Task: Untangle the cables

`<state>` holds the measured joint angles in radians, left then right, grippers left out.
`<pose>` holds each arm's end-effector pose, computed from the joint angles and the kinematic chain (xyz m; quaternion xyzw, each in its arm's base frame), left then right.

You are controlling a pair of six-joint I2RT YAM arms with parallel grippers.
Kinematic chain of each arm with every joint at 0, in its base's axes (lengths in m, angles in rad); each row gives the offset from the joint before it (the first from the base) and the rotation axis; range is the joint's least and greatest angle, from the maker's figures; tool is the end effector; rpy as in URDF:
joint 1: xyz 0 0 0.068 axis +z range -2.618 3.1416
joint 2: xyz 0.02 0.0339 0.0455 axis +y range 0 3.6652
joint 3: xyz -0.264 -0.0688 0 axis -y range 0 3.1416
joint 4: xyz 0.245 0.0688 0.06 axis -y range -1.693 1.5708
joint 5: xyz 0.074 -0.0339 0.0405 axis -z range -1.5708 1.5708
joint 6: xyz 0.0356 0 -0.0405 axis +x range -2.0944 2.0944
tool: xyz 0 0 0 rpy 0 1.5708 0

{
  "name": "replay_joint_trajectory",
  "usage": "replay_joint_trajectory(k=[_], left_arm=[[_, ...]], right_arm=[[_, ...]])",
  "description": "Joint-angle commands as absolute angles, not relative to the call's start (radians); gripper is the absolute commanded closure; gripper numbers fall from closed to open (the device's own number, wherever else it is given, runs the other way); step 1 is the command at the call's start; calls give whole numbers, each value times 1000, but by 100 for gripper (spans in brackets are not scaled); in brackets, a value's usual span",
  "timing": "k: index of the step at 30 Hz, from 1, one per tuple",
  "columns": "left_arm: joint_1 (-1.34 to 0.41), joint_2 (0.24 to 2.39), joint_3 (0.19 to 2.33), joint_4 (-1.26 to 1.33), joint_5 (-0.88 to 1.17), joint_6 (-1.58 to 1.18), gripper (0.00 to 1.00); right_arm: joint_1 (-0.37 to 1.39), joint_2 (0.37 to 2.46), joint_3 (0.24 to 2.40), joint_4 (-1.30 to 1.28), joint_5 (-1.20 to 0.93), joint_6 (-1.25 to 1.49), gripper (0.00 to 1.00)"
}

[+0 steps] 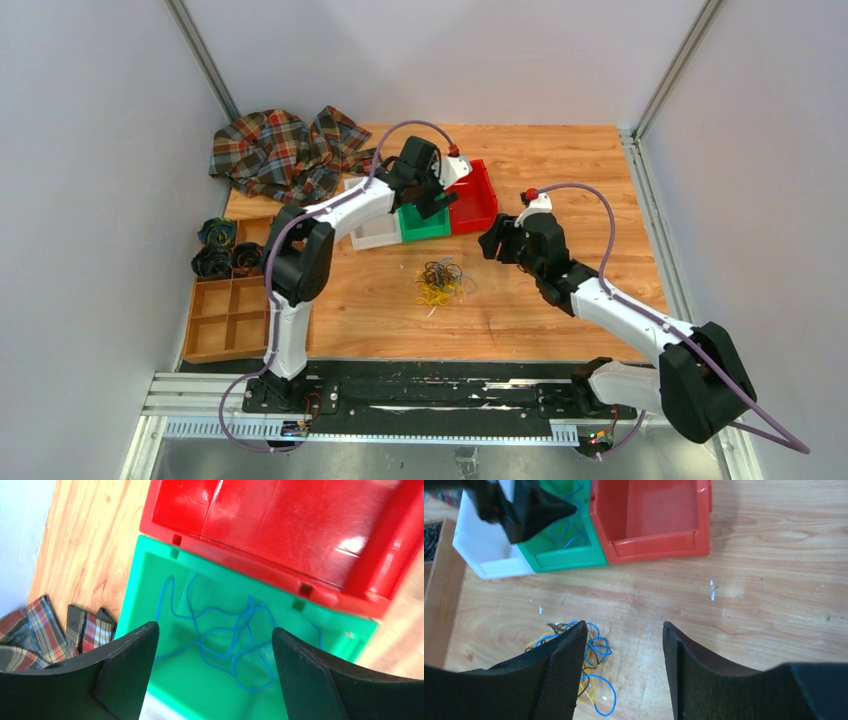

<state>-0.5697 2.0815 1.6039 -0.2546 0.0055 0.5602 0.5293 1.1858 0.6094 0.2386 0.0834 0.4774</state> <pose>0.4005 -0.2568 0.2112 0.4899 0.7708 -0.0044 0.4071 0.2279 0.1299 0.2387 0.0029 0.8156 0.2489 0.5224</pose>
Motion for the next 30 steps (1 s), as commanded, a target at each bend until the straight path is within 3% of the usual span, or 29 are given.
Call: replay_joint_trajectory(k=[1, 2, 7, 14, 23, 30], left_arm=[[-557, 1944, 1648, -437, 159, 582, 7], [-556, 1927, 1653, -478, 191, 596, 2], [-557, 1840, 1665, -654, 326, 593, 2], [-587, 1742, 1521, -679, 457, 428, 0], [-675, 1810, 1459, -670, 414, 123, 17], [-689, 1856, 1452, -652, 374, 115, 28]], right_arm=[[517, 1155, 574, 236, -27, 466, 43], [517, 1154, 570, 233, -60, 462, 43], [516, 1177, 571, 174, -163, 453, 43], [517, 1163, 536, 174, -136, 485, 46], [516, 1127, 535, 135, -54, 488, 49], [516, 1124, 534, 137, -44, 487, 49]])
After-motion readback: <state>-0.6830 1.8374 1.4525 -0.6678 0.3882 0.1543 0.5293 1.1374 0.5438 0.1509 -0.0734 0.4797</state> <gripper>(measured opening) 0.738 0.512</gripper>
